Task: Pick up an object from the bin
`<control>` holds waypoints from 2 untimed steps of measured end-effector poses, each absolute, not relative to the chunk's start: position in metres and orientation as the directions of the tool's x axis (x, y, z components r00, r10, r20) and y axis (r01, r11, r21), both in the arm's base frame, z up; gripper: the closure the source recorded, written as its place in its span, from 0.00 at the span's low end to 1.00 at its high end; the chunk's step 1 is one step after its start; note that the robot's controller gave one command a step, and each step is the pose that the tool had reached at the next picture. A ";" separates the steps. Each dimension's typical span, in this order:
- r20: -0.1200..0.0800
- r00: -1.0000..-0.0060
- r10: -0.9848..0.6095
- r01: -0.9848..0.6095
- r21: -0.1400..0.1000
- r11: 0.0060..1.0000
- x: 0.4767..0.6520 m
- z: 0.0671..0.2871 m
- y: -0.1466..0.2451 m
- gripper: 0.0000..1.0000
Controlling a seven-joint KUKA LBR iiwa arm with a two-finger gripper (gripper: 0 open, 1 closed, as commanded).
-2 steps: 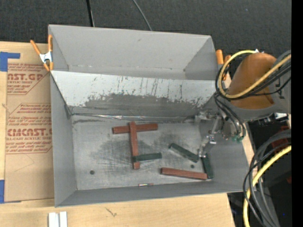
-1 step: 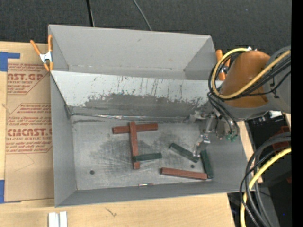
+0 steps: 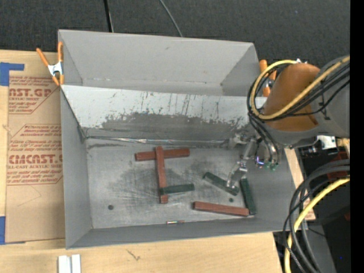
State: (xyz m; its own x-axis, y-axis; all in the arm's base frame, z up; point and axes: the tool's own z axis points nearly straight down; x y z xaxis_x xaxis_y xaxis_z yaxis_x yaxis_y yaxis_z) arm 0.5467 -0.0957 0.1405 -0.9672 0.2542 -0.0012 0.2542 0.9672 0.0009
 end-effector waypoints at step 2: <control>0.004 -0.886 0.464 0.464 0.001 0.886 0.552 0.073 -0.090 1.00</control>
Offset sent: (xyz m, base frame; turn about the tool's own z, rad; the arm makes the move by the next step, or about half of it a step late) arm 0.0052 0.0047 -0.0705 0.2271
